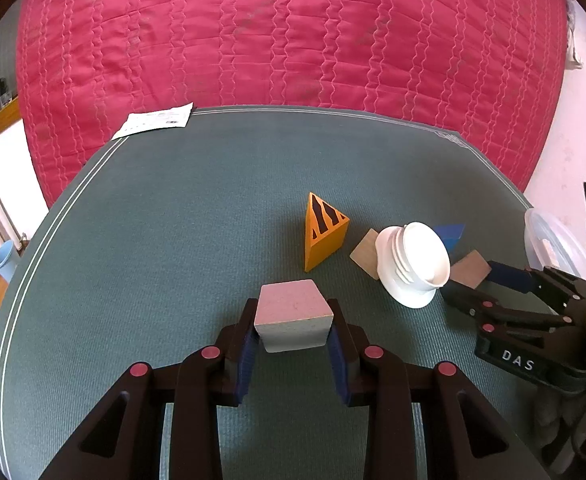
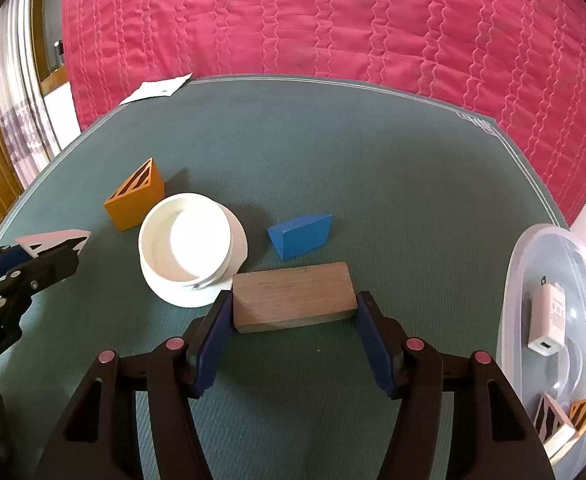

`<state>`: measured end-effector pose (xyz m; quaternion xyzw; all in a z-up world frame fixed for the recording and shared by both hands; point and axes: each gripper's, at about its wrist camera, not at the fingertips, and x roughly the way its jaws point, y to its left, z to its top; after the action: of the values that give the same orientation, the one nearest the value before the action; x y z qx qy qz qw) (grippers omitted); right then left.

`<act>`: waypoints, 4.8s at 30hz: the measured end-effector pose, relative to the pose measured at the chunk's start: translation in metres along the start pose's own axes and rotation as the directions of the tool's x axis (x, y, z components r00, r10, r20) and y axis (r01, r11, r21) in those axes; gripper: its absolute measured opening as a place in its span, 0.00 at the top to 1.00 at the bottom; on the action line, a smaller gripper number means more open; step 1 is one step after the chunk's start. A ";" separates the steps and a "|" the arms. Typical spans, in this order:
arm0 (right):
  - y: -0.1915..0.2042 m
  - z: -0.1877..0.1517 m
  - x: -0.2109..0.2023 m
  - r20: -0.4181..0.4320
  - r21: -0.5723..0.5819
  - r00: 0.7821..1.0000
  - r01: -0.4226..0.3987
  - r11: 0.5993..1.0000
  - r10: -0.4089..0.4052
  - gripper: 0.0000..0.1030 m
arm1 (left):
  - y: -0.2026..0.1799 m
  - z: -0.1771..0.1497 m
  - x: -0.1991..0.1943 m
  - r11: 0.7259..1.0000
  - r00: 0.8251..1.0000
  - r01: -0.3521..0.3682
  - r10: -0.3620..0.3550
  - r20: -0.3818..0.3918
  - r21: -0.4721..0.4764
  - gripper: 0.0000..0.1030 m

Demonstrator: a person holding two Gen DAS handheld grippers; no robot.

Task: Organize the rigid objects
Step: 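Move the right tool to the long brown wooden block and close on it while left tool holds the cube, then carry the wooden block into the bowl and open the right tool while left tool carries the cube, then lower the pink-topped cube into the bowl and open the left tool, then move the left tool to the white cup on saucer and close on it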

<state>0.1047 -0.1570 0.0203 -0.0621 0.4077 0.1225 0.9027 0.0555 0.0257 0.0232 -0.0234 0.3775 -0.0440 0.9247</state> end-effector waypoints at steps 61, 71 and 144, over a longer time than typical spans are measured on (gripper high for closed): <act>-0.120 -0.080 -0.133 0.201 0.399 0.970 0.044 0.916 -0.134 0.40 | -0.040 -0.014 -0.003 0.996 1.000 0.012 -0.010 -0.027 0.086 0.67; -0.154 -0.075 -0.130 0.207 0.428 0.950 0.125 0.895 -0.232 0.40 | -0.056 -0.016 -0.006 0.994 0.999 0.031 -0.027 -0.036 0.101 0.67; -0.176 -0.112 -0.151 0.268 0.546 0.837 0.276 0.791 -0.477 0.36 | -0.183 0.023 -0.002 0.956 0.975 0.208 -0.220 0.037 0.206 0.25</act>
<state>-0.0241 -0.3762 0.0618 0.1108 0.2145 -0.1605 0.9570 0.0585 -0.1555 0.0549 0.0278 0.3389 -0.1810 0.9228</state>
